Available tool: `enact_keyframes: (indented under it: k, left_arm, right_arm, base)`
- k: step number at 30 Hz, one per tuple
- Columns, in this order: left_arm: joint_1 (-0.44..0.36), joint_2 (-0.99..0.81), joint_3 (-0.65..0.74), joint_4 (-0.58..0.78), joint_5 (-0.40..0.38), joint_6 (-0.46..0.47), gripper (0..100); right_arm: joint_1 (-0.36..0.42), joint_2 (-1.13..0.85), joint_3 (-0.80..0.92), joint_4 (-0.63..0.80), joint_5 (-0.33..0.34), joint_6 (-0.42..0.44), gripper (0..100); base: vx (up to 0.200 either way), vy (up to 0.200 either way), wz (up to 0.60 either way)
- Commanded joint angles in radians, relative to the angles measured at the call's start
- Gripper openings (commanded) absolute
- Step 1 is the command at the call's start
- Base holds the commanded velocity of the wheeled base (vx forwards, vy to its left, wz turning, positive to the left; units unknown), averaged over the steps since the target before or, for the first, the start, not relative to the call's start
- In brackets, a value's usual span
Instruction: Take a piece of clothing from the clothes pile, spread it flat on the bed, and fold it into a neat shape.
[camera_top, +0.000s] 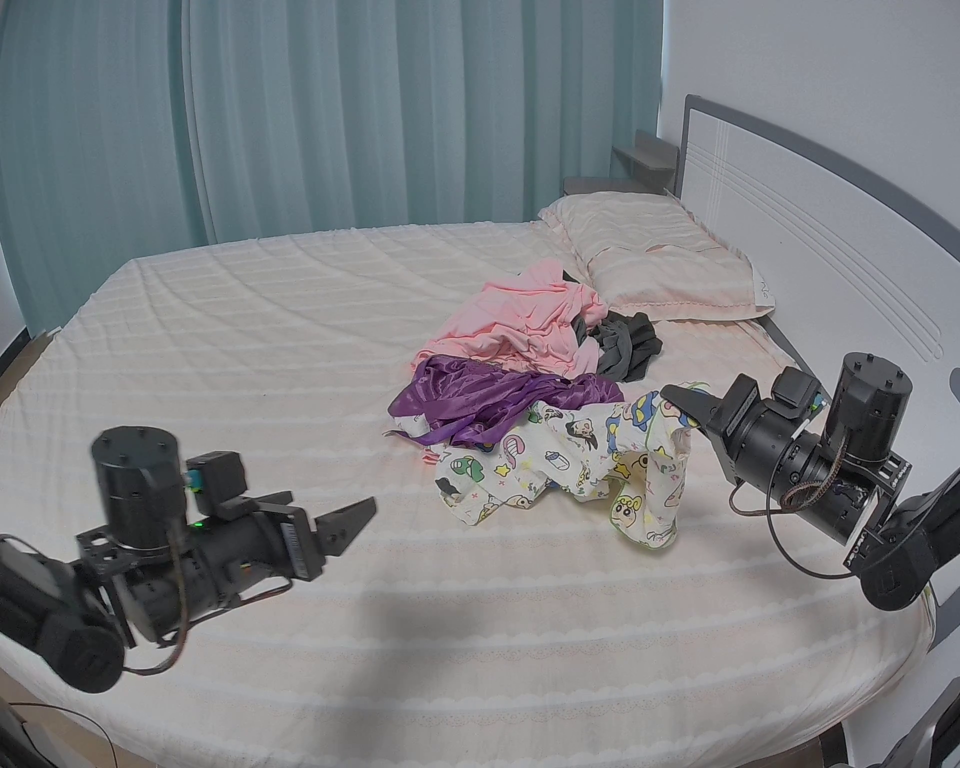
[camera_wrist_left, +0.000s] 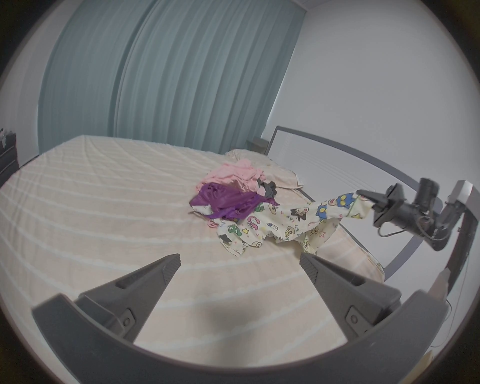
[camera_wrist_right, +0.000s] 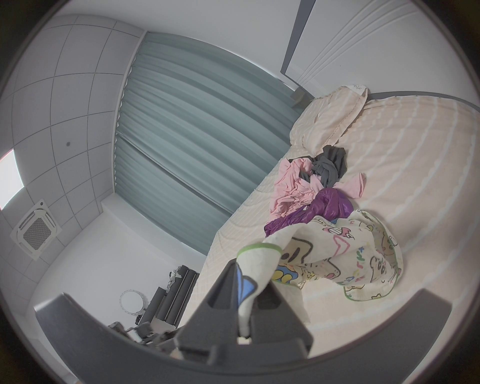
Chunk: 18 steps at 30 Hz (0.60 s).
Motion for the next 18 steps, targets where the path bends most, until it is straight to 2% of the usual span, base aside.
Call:
enact_keyframes:
  k: [1,4,9,18]
  left_arm:
    - [-0.124,0.439,-0.172,-0.176,0.074,-0.072,100]
    - [-0.138,0.477,-0.232,-0.176,0.072,-0.075,100]
    - [-0.170,0.500,-0.256,-0.177,0.063,-0.076,100]
    - [-0.216,0.529,-0.336,-0.180,0.095,-0.104,100]
  right_arm:
    - [0.066,-0.046,0.013,0.012,-0.001,0.007,0]
    - [0.119,-0.106,0.007,0.073,-0.001,0.005,0]
    - [0.190,-0.169,-0.001,0.134,0.001,0.007,0]
    - [0.207,-0.267,-0.048,0.240,-0.001,0.007,0]
  base:
    - [0.000,0.000,0.00]
    - [0.000,0.000,0.00]
    - [0.000,0.000,0.00]
    - [0.000,0.000,0.00]
